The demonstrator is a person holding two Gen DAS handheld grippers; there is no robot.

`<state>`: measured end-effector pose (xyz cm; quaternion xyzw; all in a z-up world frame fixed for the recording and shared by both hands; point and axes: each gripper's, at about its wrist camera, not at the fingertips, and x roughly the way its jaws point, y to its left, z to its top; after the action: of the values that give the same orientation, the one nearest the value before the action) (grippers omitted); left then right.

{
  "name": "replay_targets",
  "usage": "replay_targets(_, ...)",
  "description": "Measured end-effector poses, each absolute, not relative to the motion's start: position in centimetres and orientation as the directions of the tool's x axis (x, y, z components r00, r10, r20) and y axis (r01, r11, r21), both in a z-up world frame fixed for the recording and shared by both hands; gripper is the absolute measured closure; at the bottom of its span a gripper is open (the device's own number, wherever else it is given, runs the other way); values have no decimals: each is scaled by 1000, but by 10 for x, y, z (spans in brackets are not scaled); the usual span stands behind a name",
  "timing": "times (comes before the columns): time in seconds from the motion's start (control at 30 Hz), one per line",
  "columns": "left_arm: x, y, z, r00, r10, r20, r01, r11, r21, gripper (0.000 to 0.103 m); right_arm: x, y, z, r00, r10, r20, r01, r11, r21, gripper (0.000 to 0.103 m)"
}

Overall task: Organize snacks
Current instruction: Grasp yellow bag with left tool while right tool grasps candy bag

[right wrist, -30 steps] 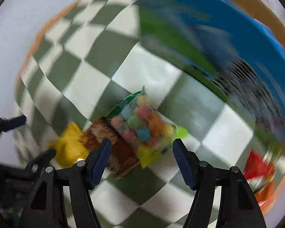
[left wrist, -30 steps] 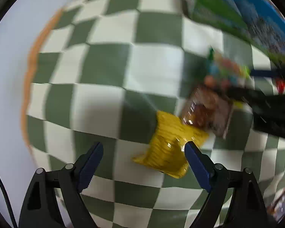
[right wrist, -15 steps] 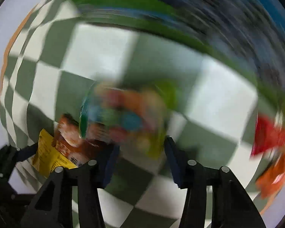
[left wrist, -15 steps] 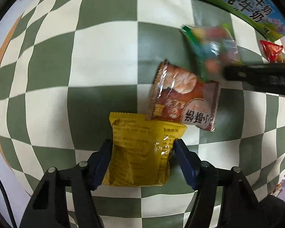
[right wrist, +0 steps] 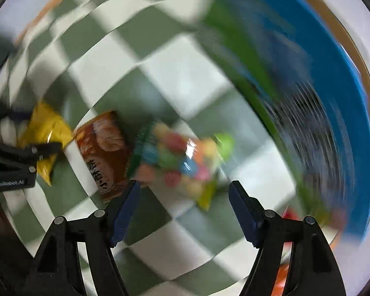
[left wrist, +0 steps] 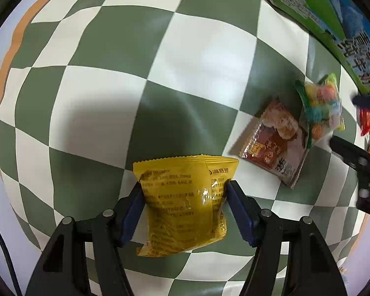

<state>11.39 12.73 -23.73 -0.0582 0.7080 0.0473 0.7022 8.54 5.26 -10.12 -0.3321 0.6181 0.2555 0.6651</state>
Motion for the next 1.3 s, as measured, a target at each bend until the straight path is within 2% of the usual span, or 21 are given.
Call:
replay_targets(0.13,117,109,-236,-5,5,-1000,-146,989,6,39,88,94,-129,91,-129,-987,-869,474,-142,27)
replay_targets(0.23,122,114,-239,-3,-23,-1000,-173,985,-23,39,103,104,-140,41,-129,-991,-858,503,-101,27)
replay_targets(0.27,123,114,-239,-1,-30,-1000,-179,984,-29,39,112,101,-139,19,-111,-994,-821,566,-79,30)
replay_targets(0.37,121,115,-240,6,-39,-999,-184,982,-39,39,144,67,-136,-117,21,-993,-561,823,83,31)
replay_targets(0.4,120,115,-240,8,-40,-999,-185,982,-41,38,151,49,-139,-160,67,-985,-422,897,129,31)
replay_targets(0.47,119,116,-240,9,-41,-999,-185,982,-42,37,152,21,-142,-216,171,-961,-198,956,215,31)
replay_targets(0.53,117,120,-238,10,-44,-999,-185,982,-45,36,147,12,-141,-244,239,-940,-136,951,278,30)
replay_targets(0.57,116,120,-238,10,-44,-999,-182,982,-45,36,145,14,-137,-237,246,-940,-159,945,287,29)
replay_targets(0.6,117,123,-237,8,-44,-999,-180,983,-45,35,146,20,-132,-217,226,-950,-220,937,273,24)
replay_targets(0.67,114,111,-254,6,-41,-999,-175,984,-41,35,125,30,-116,-132,149,-980,-436,879,192,17)
replay_targets(0.8,120,101,-263,-2,-25,-1000,-156,987,-24,34,105,80,-114,-62,13,-998,-755,653,56,17)
replay_targets(0.93,124,91,-262,-9,-11,-1000,-145,989,-10,34,89,106,-140,-34,-99,-995,-880,475,-17,18)
replay_targets(1.0,124,88,-266,-13,-9,-1000,-141,990,-7,34,91,111,-152,-52,-110,-992,-857,515,-12,27)
replay_targets(1.03,125,86,-264,-14,-10,-1000,-140,990,-8,34,99,100,-152,-65,-83,-994,-825,566,7,27)
replay_targets(1.1,128,84,-261,-16,-13,-1000,-139,990,-11,34,125,80,-146,-122,28,-992,-648,755,101,33)
replay_targets(1.13,129,83,-264,-16,-16,-1000,-139,990,-13,33,140,55,-144,-160,88,-983,-481,863,155,35)
replay_targets(1.2,131,82,-264,-15,-20,-1000,-138,990,-17,33,152,16,-145,-213,197,-957,-210,947,242,38)
replay_targets(1.3,131,82,-266,-6,-24,-1000,-158,987,-23,33,149,-14,-148,-217,293,-931,-2,954,301,37)
